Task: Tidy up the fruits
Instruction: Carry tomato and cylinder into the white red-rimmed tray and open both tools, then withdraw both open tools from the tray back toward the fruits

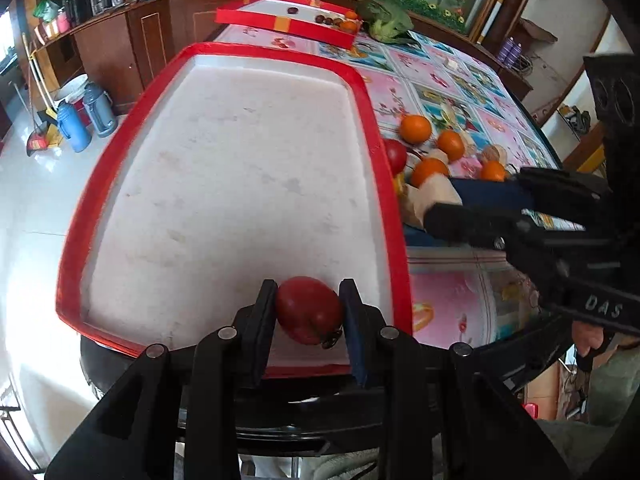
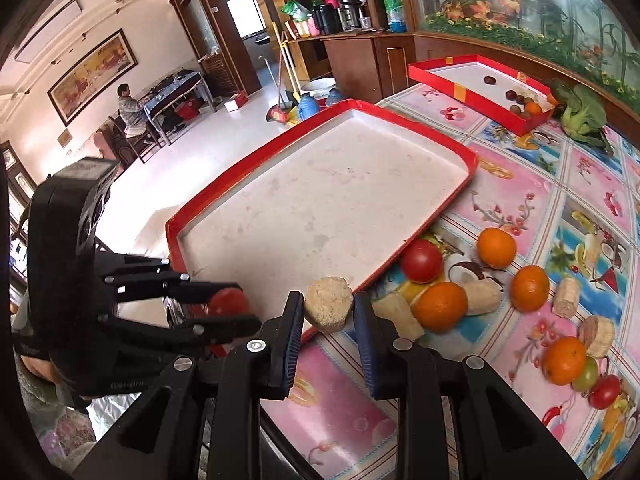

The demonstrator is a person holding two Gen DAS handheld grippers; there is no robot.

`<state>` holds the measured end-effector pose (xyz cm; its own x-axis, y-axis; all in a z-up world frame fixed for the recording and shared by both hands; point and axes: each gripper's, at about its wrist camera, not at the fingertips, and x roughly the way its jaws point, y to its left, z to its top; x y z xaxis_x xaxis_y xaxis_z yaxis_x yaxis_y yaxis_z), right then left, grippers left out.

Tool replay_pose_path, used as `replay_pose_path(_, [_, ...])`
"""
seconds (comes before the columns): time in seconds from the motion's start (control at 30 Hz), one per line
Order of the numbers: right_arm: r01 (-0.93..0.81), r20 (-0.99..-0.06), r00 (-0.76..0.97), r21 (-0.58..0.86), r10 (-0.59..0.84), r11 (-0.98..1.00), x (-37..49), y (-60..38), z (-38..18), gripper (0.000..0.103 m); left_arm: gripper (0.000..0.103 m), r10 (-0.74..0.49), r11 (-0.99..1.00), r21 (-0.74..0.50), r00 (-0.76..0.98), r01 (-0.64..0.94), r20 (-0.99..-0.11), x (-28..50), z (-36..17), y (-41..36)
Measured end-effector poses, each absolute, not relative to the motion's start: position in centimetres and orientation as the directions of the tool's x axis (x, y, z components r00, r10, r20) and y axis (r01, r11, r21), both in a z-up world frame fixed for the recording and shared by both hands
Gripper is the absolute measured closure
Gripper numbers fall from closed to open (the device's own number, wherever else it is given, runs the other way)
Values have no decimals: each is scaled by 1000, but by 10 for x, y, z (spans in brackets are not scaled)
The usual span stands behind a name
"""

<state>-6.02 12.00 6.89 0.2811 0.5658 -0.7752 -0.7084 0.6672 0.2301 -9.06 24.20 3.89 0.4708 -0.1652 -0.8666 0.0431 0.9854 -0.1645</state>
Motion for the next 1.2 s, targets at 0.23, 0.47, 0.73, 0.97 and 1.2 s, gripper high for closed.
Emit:
replay_pose_path(0.23, [-784, -788, 203, 225, 581, 579, -84, 158, 60, 77, 74, -139, 987, -158, 485, 2, -863, -86, 37, 260])
replay_pose_path(0.47, [-794, -834, 159, 210, 529, 570, -89, 180, 34, 77, 74, -110, 990, -139, 476, -26, -873, -81, 29, 269])
replay_pose_path(0.73, [-807, -863, 154, 172, 482, 565, -88, 191, 20, 74, 74, -95, 991, -127, 478, -35, -873, -79, 26, 273])
replay_pose_path(0.97, [-793, -849, 159, 194, 504, 578, -88, 185, 25, 70, 71, -119, 983, -170, 482, -65, -868, -80, 27, 281])
replay_pose_path(1.2, [-765, -814, 197, 220, 546, 605, -92, 160, 45, 62, 37, -118, 978, -186, 495, -90, -861, -83, 32, 280])
